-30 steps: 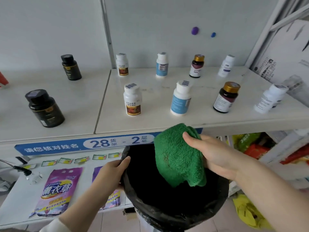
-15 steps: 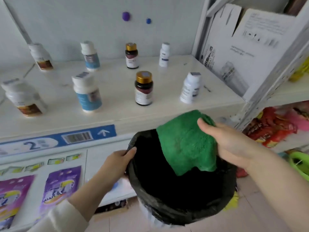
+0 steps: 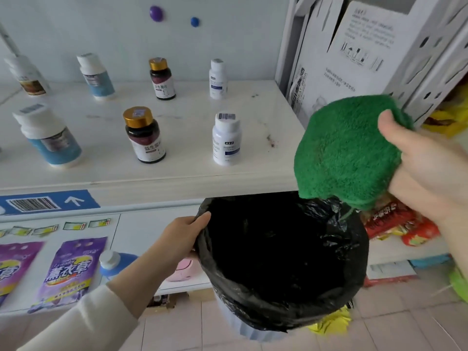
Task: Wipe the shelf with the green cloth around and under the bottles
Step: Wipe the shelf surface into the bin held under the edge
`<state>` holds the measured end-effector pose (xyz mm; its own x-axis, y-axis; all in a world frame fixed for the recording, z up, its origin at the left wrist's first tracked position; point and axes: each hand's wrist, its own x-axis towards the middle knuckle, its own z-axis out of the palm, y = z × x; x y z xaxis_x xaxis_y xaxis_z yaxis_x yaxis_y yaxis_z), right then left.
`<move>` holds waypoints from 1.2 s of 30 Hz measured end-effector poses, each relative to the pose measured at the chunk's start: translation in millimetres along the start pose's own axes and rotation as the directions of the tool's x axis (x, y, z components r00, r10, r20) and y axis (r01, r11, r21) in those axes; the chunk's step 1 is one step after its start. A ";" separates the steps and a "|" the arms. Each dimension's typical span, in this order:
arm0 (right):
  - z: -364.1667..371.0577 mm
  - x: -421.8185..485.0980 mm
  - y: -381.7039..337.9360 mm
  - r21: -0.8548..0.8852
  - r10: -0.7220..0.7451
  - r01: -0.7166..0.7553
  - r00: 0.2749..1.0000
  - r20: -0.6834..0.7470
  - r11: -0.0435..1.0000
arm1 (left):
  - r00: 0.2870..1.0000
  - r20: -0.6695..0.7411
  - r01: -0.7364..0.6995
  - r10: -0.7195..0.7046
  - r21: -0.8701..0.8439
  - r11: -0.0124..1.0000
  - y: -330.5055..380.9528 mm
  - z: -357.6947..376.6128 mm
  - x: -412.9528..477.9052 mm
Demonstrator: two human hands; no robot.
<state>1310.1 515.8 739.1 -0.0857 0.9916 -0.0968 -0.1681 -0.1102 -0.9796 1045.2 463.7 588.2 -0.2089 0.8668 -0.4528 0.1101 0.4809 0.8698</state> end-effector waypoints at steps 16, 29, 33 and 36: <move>65.7 178.8 -16.2 -0.109 -0.039 0.012 0.968 -0.247 0.994 | 0.995 0.062 0.076 -0.073 -0.049 0.996 13.1 -14.8 12.6; 108.8 322.2 41.7 -0.879 -0.015 0.041 0.999 0.038 0.476 | 0.969 -0.139 0.206 -0.206 -0.013 0.979 14.7 -9.1 19.0; 103.0 322.0 40.3 -0.884 0.077 0.040 0.993 0.086 0.467 | 0.968 -0.123 0.217 -0.219 -0.034 0.976 16.6 -9.1 19.2; 97.0 305.1 40.8 -0.876 0.110 0.041 0.988 0.107 0.481 | 0.969 -0.087 0.221 -0.233 -0.126 0.967 14.0 -7.3 17.5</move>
<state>1181.8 807.3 686.6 -0.2080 0.9606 -0.1846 0.7753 0.0469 -0.6298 1036.1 484.6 593.9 -0.3127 0.7161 -0.6241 -0.0625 0.6401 0.7658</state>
